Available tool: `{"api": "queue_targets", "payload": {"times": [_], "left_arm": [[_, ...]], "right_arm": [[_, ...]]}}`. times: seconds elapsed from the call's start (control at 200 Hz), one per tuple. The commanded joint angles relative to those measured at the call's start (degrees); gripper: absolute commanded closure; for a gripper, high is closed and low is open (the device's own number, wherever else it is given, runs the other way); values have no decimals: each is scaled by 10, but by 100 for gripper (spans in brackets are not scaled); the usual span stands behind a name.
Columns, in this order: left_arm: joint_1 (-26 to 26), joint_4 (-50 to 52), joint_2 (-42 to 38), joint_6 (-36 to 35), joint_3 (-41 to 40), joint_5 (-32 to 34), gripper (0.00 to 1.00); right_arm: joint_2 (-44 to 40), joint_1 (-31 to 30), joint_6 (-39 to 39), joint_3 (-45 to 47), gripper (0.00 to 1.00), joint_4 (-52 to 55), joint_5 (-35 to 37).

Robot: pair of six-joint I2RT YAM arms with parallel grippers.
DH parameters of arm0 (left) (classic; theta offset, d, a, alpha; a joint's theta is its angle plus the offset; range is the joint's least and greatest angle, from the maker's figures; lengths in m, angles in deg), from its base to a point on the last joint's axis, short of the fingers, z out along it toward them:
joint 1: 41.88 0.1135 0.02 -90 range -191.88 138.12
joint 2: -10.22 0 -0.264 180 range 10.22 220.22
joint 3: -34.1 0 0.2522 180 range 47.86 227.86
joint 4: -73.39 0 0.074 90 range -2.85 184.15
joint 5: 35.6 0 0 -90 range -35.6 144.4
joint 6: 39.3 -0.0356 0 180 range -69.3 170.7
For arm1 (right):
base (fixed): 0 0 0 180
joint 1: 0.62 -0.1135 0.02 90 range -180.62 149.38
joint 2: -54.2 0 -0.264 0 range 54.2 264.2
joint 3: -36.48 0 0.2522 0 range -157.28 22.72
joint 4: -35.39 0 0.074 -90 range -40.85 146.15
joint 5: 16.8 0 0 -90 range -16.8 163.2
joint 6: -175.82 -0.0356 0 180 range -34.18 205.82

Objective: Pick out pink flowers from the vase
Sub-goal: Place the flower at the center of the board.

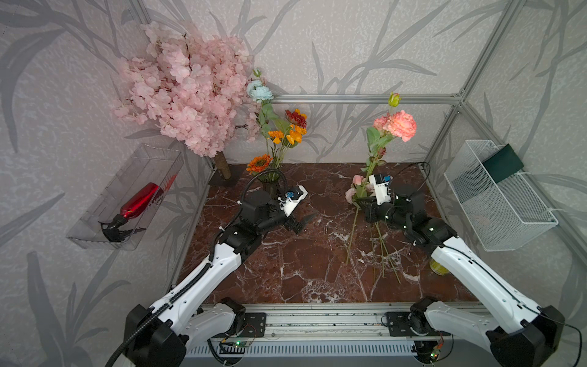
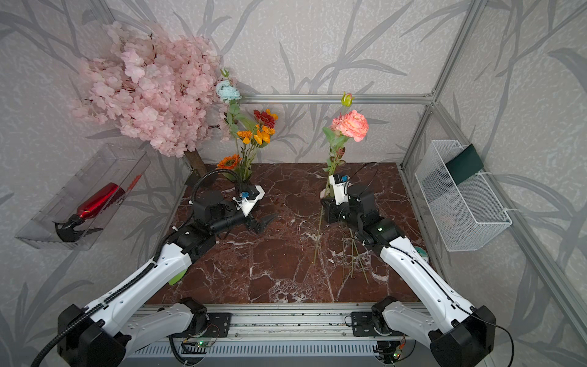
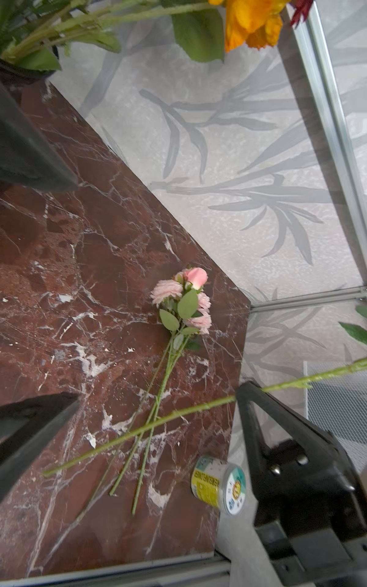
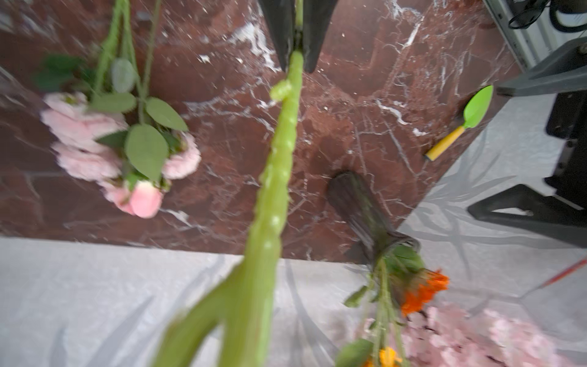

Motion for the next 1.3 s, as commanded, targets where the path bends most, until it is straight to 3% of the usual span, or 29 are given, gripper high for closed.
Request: {"api": "queue_targets", "payload": {"times": [0.0,0.265,0.5,0.73,1.085,1.3], "left_arm": [[-2,-19,10,-30,-13,37,1],[-2,-9,13,-32,-17,39,1],[-2,-4,10,-35,-20,41,1],[-3,-6,11,-29,-23,42,1],[-3,7,2,-39,-24,44,1],[-3,9,0,-40,-23,44,1]], "right_arm": [[12,40,22,-44,100,113,15],[68,112,43,-60,100,201,52],[109,115,60,-48,100,216,128],[153,115,63,-45,100,215,161],[318,118,39,-135,100,290,144],[370,118,15,-161,100,285,132]]}}
